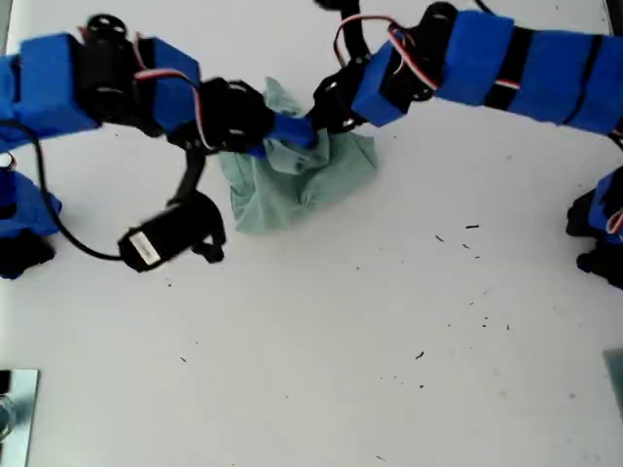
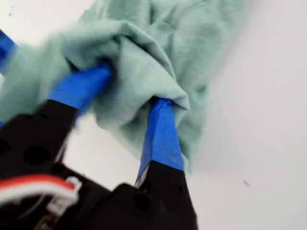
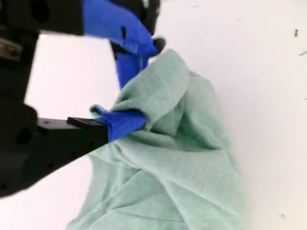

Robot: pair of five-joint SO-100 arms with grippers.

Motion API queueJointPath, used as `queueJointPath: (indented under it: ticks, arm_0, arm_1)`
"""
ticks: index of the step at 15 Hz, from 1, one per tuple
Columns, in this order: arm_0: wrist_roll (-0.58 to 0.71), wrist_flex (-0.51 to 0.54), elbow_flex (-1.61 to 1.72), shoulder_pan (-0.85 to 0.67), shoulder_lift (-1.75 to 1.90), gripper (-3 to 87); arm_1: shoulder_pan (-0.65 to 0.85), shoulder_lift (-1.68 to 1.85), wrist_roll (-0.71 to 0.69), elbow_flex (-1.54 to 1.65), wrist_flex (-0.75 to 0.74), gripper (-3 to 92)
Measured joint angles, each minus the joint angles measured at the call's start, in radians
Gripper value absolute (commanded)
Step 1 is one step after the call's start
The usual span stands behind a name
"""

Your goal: Fold t shirt

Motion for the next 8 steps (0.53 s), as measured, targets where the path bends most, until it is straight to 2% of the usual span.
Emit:
queueJointPath:
  ticks: [2,4,5,8]
  arm_0:
    - [-0.018,-0.123,0.417,-0.135,0.451,28.3]
    - [-0.028,-0.149,0.818,-0.209,0.957,26.8]
    - [-0.041,-0.155,0.971,-0.199,1.17,26.4]
    - [-0.129,-0.155,1.342,-0.114,1.628,24.4]
  arm_1:
    - [0.092,0.262,-0.005,0.238,-0.117,42.7]
    - [0.196,0.638,0.035,0.626,-0.307,37.0]
    - [0.236,0.833,0.048,0.822,-0.347,34.3]
    - [0.247,1.172,0.061,1.124,-0.299,30.6]
